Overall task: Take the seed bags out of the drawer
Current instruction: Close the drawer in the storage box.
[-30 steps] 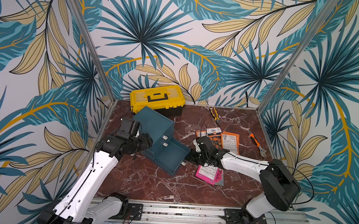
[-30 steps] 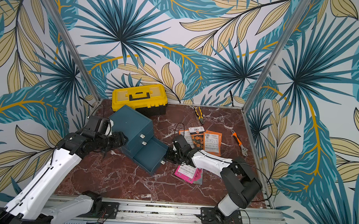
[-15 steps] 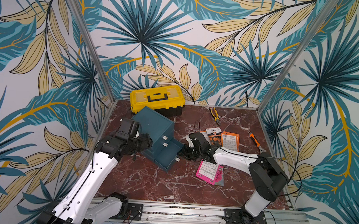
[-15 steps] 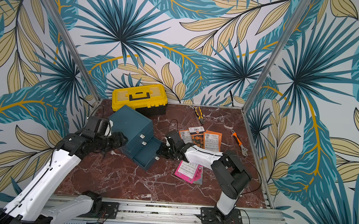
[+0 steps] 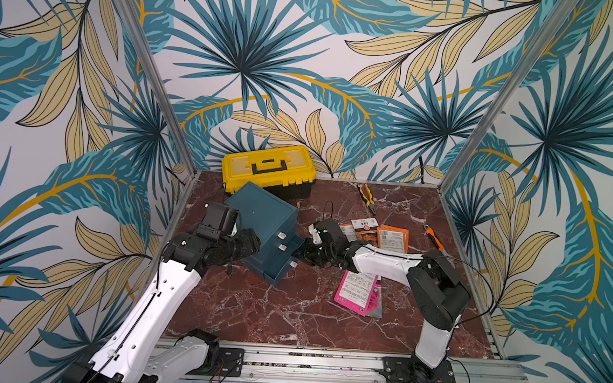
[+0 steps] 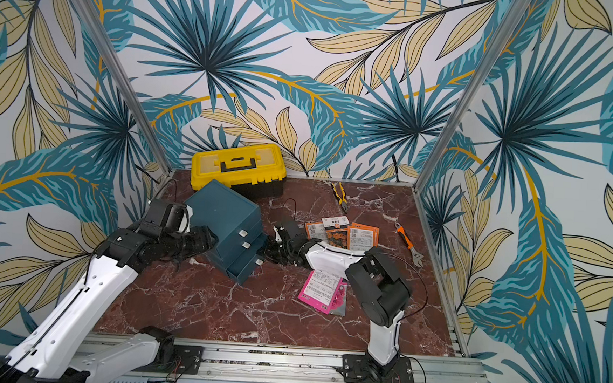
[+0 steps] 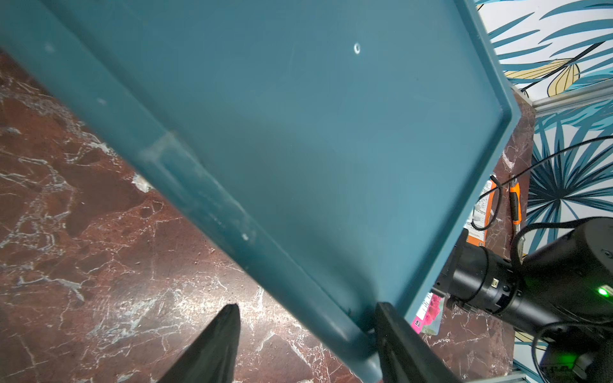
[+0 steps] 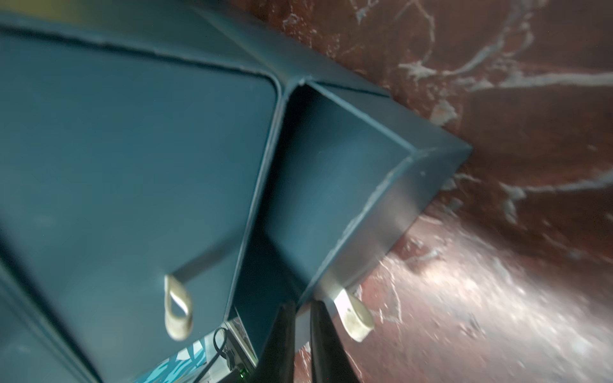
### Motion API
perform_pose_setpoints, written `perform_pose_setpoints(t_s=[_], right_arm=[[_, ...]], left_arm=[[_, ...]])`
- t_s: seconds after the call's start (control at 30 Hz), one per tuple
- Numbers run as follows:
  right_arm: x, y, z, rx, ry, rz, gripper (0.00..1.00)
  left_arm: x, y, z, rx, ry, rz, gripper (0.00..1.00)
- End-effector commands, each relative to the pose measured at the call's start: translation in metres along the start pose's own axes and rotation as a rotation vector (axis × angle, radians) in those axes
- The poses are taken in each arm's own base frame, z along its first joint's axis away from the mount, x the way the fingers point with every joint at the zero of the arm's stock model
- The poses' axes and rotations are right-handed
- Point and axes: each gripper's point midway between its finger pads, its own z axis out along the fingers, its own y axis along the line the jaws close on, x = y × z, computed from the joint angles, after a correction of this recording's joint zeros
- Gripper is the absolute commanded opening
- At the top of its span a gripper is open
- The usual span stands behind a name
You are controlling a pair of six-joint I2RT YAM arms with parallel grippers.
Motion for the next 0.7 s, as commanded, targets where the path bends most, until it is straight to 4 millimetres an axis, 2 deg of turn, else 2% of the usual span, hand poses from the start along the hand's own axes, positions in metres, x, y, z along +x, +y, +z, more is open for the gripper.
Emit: perform_pose_setpoints(t_s=[0.0, 0.33, 0.67], right_arm=[[-0.004, 0.012, 0.011, -0.044, -0.002, 0.018, 0.13], [-0.017, 0.028, 0.03, -0.156, -0.02, 0.107, 0.13], [-0.02, 0.033, 0.03, -0.239, -0.053, 0.147, 0.13]], left_arm=[[0.019, 0.019, 0.004, -0.066, 0.055, -0.003, 0.68], [0.02, 0.021, 0.002, -0.071, 0.052, -0.002, 0.68], [0.018, 0.02, -0.002, -0.07, 0.042, -0.002, 0.68]])
